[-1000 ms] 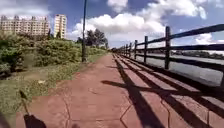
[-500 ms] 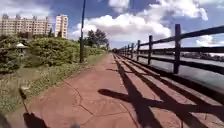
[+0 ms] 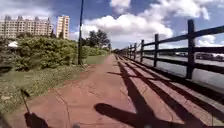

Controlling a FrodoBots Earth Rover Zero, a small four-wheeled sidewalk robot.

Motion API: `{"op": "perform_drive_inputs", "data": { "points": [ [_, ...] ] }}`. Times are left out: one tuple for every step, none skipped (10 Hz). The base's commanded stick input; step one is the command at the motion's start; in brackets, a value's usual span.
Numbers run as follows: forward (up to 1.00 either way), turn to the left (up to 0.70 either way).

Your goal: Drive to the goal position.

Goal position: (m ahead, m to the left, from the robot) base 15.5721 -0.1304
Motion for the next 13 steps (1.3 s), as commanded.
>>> {"op": "perform_drive_inputs", "data": {
  "points": [
    [0.85,0.0],
    [0.85,0.0],
    [0.85,0.0],
    [0.85,0.0],
    [0.85,0.0],
    [0.85,0.0],
    [0.85,0.0],
    [0.85,0.0],
    [0.85,0.0],
    [0.85,-0.34],
    [0.85,-0.27],
    [0.85,0.0],
    [0.85,0.0]
  ]
}}
